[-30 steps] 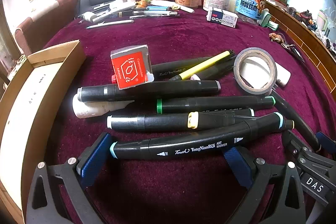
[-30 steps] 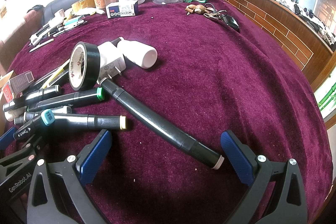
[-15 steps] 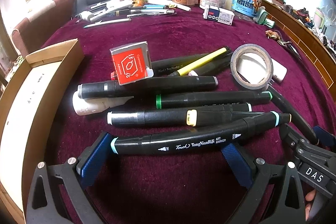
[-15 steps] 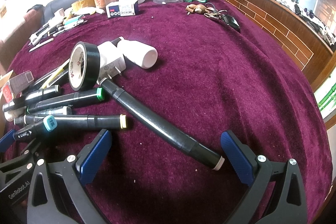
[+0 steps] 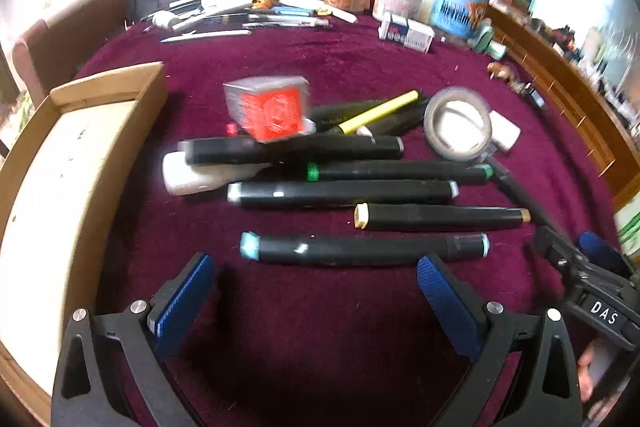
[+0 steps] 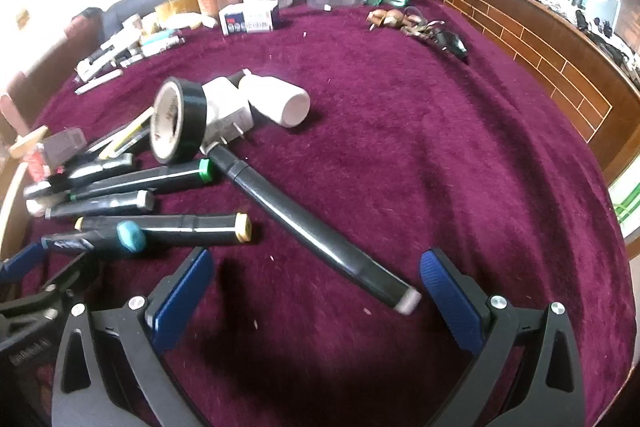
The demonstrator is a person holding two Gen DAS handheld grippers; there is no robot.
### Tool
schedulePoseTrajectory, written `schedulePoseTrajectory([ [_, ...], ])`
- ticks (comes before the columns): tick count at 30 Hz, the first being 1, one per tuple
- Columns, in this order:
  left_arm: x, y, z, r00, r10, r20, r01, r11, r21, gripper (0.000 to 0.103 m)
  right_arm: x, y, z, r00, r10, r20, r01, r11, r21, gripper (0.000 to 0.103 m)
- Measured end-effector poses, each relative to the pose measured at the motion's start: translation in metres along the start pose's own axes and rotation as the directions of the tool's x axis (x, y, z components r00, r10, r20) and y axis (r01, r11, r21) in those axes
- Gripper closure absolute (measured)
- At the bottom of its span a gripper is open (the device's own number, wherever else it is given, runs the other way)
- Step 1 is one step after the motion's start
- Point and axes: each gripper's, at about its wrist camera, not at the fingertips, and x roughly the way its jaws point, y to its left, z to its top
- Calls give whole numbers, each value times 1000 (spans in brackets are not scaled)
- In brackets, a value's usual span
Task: Organize rigid objects
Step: 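Grasp the red-labelled white box with the left tool while the right tool grasps a teal-capped black marker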
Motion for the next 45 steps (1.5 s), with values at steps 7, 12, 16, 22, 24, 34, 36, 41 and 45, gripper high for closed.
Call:
schedulePoseTrajectory([
  [7, -32, 46, 45, 997, -71, 31, 73, 993, -94, 1, -74, -41, 18, 897, 353, 267, -399, 905, 144, 0],
  [12, -18, 64, 77, 998, -60, -4, 59, 989, -138, 1, -25, -19, 48, 945, 315, 89, -323, 942, 89, 0],
  [16, 5, 68, 91, 992, -92, -87, 75, 981, -178, 1, 3, -15, 40, 977, 158, 141, -168, 984, 60, 0],
  [22, 35, 52, 111, 979, -106, -175, 75, 982, -175, 1, 4, -29, 41, 975, 130, 182, -144, 987, 69, 0],
  [24, 48, 48, 116, 970, -118, -213, 75, 977, -197, 1, 7, -33, 35, 978, 142, 154, -155, 985, 81, 0],
  [34, 75, 39, 111, 950, -125, -288, 74, 980, -183, 35, 11, -26, 33, 981, 154, 116, -163, 984, 72, 0],
  [36, 70, 41, 110, 952, -150, -267, 104, 979, -176, 55, 12, -26, 33, 982, 152, 108, -160, 984, 74, 0],
  [41, 47, 50, 110, 963, -199, -183, 167, 970, -176, 75, 16, -24, 32, 983, 156, 93, -164, 983, 77, 0],
  [45, 12, 57, 105, 969, -228, -95, 210, 963, -169, 75, 18, -21, 32, 984, 156, 82, -162, 985, 64, 0],
])
